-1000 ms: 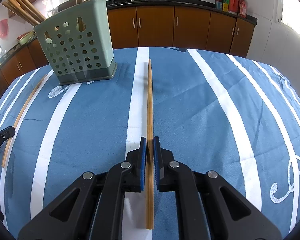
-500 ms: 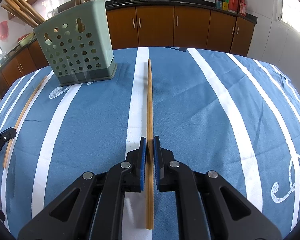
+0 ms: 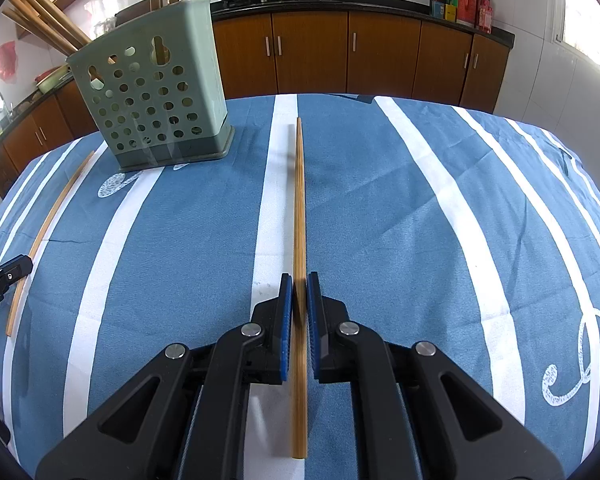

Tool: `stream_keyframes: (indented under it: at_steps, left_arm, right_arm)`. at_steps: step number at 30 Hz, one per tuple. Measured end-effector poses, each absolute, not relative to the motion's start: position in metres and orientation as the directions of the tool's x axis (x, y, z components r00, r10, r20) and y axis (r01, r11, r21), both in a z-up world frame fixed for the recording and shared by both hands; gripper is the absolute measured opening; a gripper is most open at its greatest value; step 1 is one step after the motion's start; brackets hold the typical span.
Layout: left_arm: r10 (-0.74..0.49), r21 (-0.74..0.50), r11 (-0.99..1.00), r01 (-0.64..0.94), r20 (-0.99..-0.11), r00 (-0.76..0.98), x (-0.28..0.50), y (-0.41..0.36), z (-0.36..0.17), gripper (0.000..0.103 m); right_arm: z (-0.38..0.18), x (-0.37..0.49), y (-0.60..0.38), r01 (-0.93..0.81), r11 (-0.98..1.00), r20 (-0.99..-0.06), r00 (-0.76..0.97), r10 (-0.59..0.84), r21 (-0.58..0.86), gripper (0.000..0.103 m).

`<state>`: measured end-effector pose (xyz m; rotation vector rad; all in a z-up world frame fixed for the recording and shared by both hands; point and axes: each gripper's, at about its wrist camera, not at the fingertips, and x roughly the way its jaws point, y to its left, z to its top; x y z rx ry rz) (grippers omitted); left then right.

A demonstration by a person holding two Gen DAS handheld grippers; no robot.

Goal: Organize utensils
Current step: 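Hold both chopsticks pinched against the cloth in both tools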

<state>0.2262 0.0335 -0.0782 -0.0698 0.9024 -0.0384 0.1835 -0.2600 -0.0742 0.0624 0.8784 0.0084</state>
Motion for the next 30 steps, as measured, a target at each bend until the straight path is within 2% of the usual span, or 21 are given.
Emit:
stream_keyframes:
  at_steps: [21, 30]
  left_arm:
    - [-0.063, -0.077, 0.997, 0.003, -0.783, 0.619, 0.226, 0.033, -0.079, 0.013]
    - [-0.052, -0.049, 0.999, 0.023, -0.785, 0.617, 0.211, 0.031, -0.078, 0.013]
  right_arm:
    - [-0.074, 0.184, -0.260, 0.019, 0.998, -0.769, 0.639, 0.033, 0.058, 0.009]
    - [-0.075, 0.171, -0.266, 0.030, 0.994, -0.768, 0.638, 0.060, 0.103, 0.009]
